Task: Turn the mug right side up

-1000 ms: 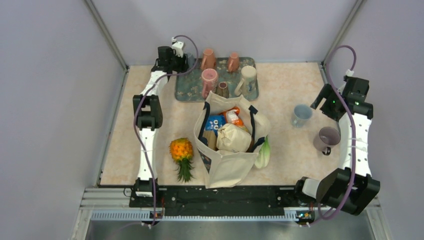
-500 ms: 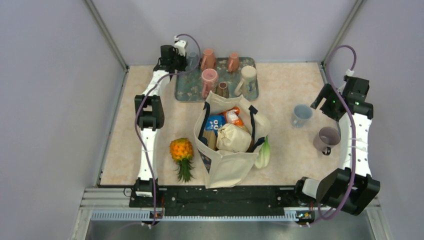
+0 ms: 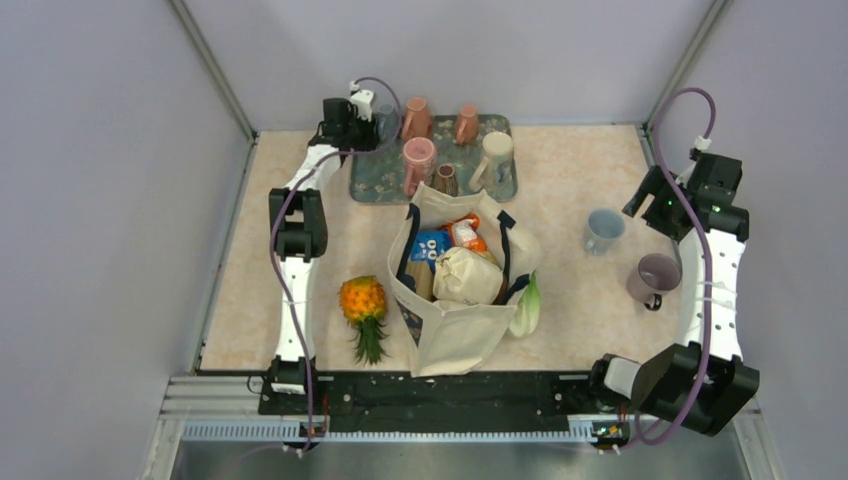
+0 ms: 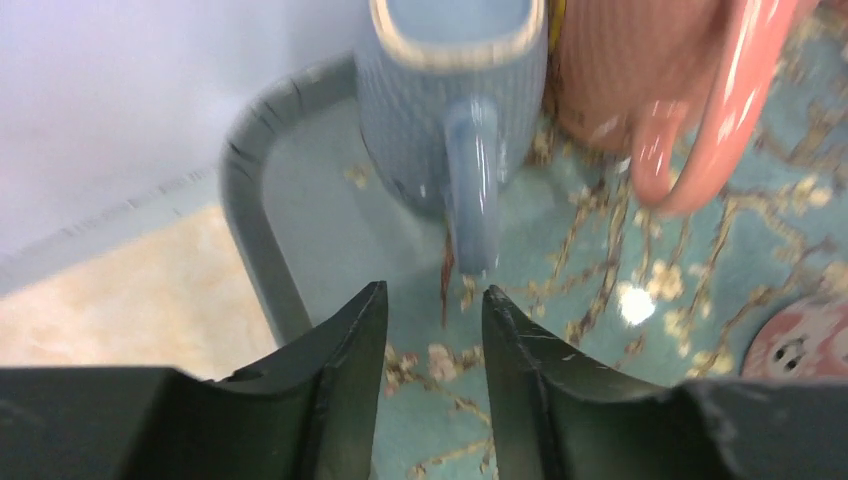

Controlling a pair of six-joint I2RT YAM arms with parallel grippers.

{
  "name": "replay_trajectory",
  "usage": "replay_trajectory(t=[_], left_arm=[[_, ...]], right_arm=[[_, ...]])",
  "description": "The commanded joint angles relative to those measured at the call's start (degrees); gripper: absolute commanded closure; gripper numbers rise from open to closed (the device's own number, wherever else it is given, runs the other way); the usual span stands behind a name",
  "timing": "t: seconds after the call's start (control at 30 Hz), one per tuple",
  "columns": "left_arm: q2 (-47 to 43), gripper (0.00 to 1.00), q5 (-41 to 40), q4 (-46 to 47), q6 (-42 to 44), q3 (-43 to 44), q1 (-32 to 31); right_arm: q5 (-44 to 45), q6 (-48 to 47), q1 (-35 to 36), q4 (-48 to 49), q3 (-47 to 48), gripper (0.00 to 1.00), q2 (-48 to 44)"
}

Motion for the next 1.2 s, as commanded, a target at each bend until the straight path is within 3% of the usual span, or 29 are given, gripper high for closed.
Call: replay_trajectory(t=[0.0,0.13,0.33,0.5,0.8,1.17], left_arm=[[-0.2,0.51,1.9,3.6,3.8,7.7,0.0],[0.7,0.45,3.9,2.9,6.5,8.7,-0.9],[4.8,0.45,-0.7,0.5,9.6,16.0,-3.0],[4.8,0.44,-3.2,-1.6,14.6,15.1,-5.3],[5.4,0.59,-6.1,-2.2,15.1,16.0,-6.1],[5.5,0.65,-16.4,-3.7,16.4,14.1,-7.8]], right_arm=[[-0.3,-1.1,0.3,0.0,2.4,0.19,-1.8],[0.1,-1.2,0.2,-0.2,2.5,0.19,-1.8],[-0.3,-1.1,0.3,-0.2,3.8,0.19,-0.8],[-0.5,-0.7,0.3,-0.3,4.6,0.19,-0.4],[0.4,-1.4,0.3,-1.0,4.6,0.19,-0.8],[1.0,-2.2,0.3,-1.9,5.2,0.19,-1.6]])
